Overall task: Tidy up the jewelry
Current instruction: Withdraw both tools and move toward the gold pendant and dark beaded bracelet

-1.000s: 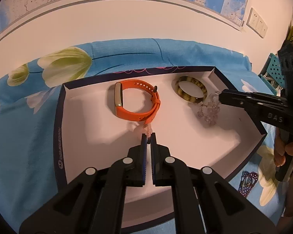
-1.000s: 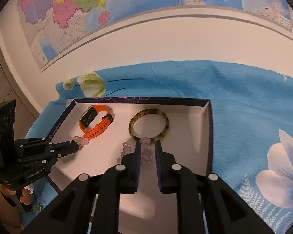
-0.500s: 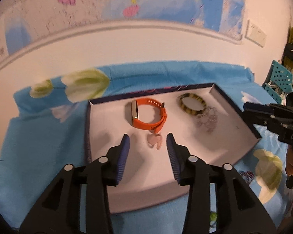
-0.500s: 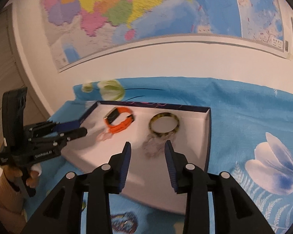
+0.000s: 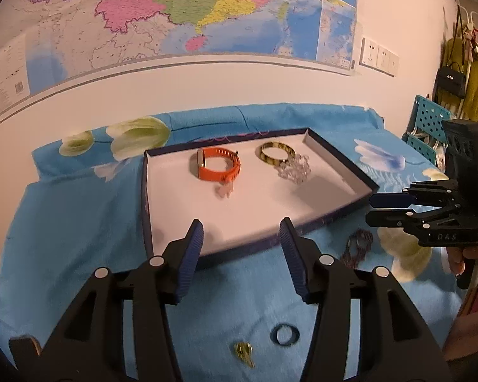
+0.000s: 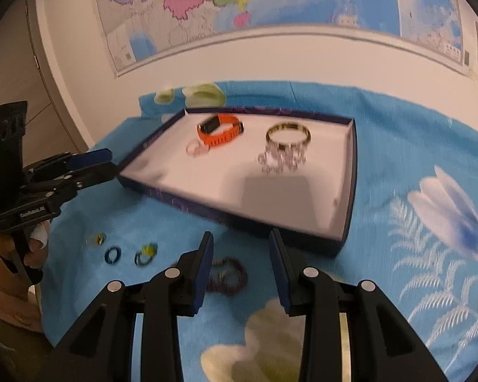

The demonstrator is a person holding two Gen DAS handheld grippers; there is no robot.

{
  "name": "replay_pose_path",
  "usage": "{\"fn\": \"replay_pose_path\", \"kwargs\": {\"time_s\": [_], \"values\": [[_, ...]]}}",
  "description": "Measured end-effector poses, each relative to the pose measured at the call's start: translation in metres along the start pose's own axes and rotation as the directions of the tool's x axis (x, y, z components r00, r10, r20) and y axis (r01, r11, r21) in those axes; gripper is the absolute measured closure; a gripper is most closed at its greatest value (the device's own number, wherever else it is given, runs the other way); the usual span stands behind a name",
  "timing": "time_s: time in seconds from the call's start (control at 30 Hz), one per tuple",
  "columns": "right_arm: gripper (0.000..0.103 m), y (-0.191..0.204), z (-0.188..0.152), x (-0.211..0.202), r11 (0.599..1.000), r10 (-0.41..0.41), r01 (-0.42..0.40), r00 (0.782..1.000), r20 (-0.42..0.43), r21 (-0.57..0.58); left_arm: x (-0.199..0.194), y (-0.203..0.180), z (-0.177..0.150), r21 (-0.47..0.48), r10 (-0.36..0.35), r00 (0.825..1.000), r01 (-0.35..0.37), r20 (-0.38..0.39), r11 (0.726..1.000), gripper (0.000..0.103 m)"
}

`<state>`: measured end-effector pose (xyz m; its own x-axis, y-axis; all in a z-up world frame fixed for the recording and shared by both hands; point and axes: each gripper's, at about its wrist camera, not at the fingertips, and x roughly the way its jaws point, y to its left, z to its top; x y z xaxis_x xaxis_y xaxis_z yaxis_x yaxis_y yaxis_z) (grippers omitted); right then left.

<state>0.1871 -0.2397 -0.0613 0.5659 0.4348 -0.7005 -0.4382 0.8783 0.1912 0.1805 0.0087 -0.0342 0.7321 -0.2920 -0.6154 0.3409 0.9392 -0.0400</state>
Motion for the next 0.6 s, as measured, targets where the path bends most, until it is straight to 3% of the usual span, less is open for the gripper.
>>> {"fn": "replay_pose_path", "kwargs": {"time_s": [0.3,0.47,0.6], "values": [[0.073,-0.001,-0.020,0.008,0.999,0.000,0.002,0.999,-0.051,0.041,-0.012,0.001,-0.024,-0.023,0.003,1.000,-0.004,-0.014,1.000,0.050],[0.091,-0.003,-0.020,0.015,0.998,0.022,-0.018,0.998,-0.063,0.056,-0.017,0.005,-0.032,-0.037,0.011,1.000,-0.012,-0.023,0.999,0.050],[0.097,0.000,-0.021,0.011,0.999,0.012,-0.009,0.999,-0.045,0.048,-0.020,0.007,-0.036,-0.045,0.015,1.000,-0.016,-0.025,0.999,0.050]]}}
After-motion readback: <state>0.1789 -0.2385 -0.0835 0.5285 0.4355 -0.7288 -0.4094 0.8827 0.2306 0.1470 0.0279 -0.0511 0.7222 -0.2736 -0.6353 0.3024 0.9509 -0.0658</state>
